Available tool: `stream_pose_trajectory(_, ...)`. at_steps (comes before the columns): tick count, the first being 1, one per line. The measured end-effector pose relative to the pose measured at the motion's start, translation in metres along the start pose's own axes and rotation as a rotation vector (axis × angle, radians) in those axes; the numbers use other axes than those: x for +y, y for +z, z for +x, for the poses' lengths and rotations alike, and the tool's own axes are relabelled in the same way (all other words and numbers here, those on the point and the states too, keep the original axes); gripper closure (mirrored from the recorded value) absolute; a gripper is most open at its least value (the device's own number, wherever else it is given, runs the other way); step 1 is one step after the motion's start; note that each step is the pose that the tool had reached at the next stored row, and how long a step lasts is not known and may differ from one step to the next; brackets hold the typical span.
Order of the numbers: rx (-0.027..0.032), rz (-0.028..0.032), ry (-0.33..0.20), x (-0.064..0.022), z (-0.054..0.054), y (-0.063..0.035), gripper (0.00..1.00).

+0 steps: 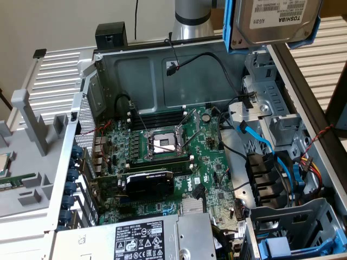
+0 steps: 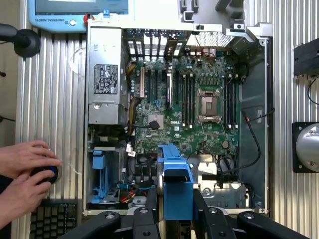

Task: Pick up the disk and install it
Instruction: 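Pick up the disk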

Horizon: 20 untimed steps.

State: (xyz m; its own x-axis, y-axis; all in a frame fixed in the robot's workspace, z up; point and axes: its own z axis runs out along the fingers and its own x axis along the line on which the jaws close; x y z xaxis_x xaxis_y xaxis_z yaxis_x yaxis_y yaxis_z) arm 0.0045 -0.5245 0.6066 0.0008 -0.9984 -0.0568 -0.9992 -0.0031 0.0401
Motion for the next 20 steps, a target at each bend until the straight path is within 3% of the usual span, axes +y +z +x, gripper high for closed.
stream_pose_trajectory(14,-0.023,0.0004,0.003,-0.0055,0.027,-0.0017,0.63)
stream_pose_trajectory(20,-0.028,0.0016,0.006,-0.0072,0.037,-0.0023,0.63)
